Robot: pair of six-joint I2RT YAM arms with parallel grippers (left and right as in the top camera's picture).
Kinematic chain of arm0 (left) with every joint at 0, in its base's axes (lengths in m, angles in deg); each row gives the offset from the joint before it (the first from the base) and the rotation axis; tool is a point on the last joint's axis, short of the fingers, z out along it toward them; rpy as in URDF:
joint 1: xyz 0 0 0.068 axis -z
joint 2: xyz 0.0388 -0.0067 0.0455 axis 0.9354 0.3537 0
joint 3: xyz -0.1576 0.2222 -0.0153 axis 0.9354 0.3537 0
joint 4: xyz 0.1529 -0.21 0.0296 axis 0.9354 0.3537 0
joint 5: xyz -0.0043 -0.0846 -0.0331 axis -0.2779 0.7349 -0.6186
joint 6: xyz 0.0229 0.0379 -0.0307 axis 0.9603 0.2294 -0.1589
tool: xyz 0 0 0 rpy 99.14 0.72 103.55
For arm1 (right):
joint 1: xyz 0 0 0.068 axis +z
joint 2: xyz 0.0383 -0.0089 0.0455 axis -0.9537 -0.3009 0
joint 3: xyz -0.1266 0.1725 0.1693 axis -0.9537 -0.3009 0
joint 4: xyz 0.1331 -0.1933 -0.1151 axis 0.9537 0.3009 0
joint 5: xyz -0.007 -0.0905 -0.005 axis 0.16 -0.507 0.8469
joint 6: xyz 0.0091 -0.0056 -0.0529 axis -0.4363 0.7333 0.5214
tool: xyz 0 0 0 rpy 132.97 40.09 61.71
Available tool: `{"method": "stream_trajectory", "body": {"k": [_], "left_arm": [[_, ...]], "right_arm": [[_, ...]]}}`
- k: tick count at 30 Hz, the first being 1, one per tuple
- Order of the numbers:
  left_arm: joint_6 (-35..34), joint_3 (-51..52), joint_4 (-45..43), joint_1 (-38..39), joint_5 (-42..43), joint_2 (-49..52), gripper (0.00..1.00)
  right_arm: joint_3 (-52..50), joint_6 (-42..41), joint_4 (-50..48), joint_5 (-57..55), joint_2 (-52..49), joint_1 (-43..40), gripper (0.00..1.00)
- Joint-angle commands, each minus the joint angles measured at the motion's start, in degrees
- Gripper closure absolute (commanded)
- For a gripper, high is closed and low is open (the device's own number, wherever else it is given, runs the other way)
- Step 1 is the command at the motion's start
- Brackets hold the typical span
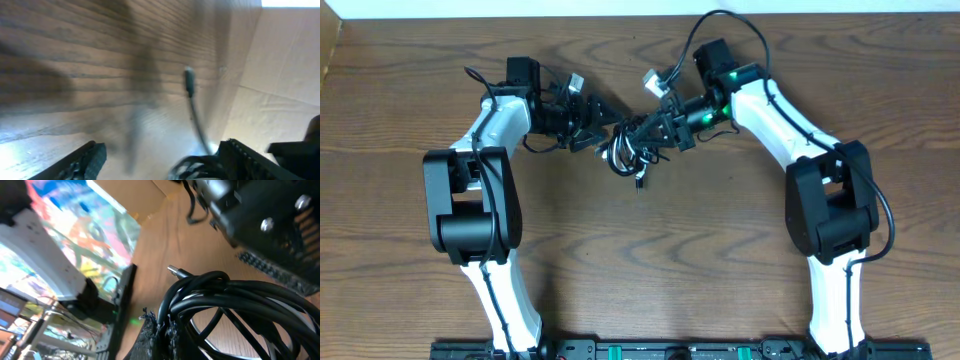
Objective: Untangle cables
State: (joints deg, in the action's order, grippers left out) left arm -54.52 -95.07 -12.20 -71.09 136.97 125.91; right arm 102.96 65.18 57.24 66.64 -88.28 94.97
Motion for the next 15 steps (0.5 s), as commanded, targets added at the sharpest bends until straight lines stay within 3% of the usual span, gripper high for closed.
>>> {"method": "stream_trajectory", "body": {"k": [1,8,15], "left_arm": [[-1.7,0.2,-0.2,0.2,5.0,-0.1,0.20],[-1.4,0.2,-0.2,0.2,14.8,-0.1,0.14],[-1.2,0.2,0.4,0.6,16.0,-0.1,0.15]], "right_arm": [[-0.2,0.2,0.2,-3.4,2.6,1.7,0.99],[-0.2,2.1,0.1,-5.9,2.6,2.4,0.99],[-0.2,2.1,0.1,-6.7,2.6,1.5,0.99]]}}
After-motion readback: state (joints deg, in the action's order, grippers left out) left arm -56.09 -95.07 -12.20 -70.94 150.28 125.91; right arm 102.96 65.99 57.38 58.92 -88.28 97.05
